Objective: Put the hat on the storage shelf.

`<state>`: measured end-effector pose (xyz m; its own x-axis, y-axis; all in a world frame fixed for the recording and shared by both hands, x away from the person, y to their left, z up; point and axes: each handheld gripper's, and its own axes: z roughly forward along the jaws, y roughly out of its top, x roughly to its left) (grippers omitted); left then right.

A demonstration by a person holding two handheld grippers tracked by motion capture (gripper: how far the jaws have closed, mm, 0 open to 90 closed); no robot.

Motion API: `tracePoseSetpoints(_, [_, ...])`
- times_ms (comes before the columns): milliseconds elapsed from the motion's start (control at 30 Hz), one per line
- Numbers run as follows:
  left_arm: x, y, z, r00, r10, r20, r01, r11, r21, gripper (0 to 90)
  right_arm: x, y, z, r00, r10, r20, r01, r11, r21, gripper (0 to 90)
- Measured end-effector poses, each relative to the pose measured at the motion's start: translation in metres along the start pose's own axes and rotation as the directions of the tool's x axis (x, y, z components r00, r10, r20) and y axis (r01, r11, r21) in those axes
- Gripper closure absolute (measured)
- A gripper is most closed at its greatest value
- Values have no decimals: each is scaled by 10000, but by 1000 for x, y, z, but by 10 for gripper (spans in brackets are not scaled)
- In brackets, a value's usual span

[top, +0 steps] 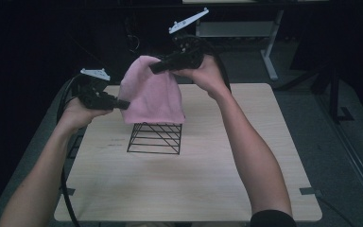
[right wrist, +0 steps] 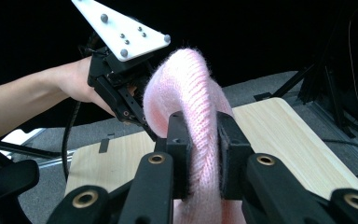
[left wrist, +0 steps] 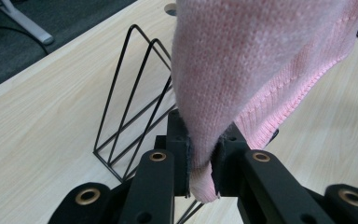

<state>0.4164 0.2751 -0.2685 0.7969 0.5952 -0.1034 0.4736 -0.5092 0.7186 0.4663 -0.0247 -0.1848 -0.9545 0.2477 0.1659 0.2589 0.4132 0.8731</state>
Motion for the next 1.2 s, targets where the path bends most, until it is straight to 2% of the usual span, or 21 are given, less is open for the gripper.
tracePoseSetpoints(267, [1,-12,2,9999,-138,75,137,9999,93,794,4,-9,6,9997,95,-204,-92,9999,145,773])
tracePoseSetpoints(667, [2,-24,4,9997,-174,143,173,9998,25,800,12,-10,15,9990,-79,-433,97,9992,394,770])
tracePoseSetpoints(867, [2,-28,6,9999,-74,115,70,9995,308,800,11,-20,20,9988,-46,-496,64,9993,377,770])
tracePoseSetpoints(1067, [2,-35,11,9997,-188,172,181,9991,386,806,11,-26,23,9982,54,-599,-21,9985,544,768])
tracePoseSetpoints(1200, [1,-37,13,9999,-29,110,22,9984,568,809,11,-29,25,9984,69,-570,-31,9978,658,767])
